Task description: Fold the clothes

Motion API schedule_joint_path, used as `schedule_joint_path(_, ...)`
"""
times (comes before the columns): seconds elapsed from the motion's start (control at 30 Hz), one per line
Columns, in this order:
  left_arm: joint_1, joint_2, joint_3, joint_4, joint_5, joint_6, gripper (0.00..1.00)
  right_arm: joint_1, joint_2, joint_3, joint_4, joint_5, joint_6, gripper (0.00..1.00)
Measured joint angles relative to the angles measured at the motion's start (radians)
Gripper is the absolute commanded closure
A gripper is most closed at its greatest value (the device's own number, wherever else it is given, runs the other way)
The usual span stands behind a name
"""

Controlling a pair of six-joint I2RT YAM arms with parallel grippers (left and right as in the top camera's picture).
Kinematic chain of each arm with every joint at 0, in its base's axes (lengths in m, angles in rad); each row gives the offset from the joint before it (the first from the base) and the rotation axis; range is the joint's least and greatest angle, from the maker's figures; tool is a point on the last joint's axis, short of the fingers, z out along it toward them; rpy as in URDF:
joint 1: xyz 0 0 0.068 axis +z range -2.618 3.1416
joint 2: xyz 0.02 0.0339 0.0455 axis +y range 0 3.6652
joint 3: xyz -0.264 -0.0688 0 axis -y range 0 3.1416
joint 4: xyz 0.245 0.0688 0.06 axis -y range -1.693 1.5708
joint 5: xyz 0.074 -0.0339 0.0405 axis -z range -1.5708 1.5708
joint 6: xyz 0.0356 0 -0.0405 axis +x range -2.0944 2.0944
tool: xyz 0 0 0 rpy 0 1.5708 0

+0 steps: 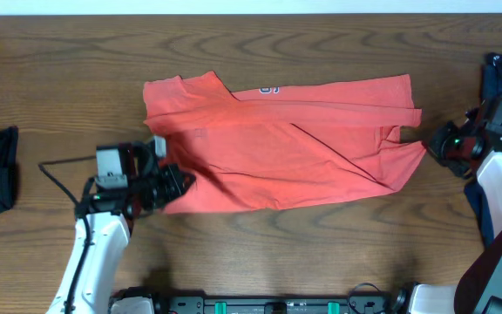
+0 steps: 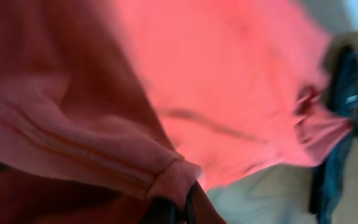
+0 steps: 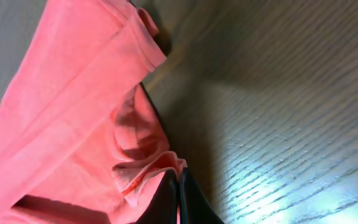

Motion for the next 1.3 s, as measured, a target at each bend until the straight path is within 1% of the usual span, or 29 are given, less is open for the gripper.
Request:
schedule_joint_path(0.3, 0.000, 0.000, 0.212, 0.014, 0.064, -0.092, 0.94, -0.046, 0.000, 0.015, -0.035, 0.020, -0.014, 0.99)
schedule_joint_path(0.47, 0.000, 0.000, 0.339, 0.015, 0.069, -0.143, 0.94, -0.119, 0.000, 0.015, -0.036, 0.025, -0.014, 0.99)
schedule_joint_path(0.67, 0.000, -0.002, 0.443, 0.027, 0.072, -0.193, 0.94, -0.210, 0.000, 0.015, -0.036, -0.013, -0.014, 0.99)
schedule_joint_path(0.9, 0.000, -0.046, 0.476, 0.076, 0.071, -0.273, 0.94, -0.232, 0.000, 0.015, -0.067, -0.043, -0.014, 0.99)
schedule_joint_path(1.07, 0.000, -0.076, 0.476, 0.093, 0.072, -0.298, 0.94, -0.232, 0.000, 0.015, -0.082, -0.072, -0.014, 0.99)
schedule_joint_path(1.3, 0.000, -0.079, 0.477, 0.071, 0.072, -0.306, 0.94, -0.231, 0.000, 0.015, -0.070, -0.201, -0.016, 0.99)
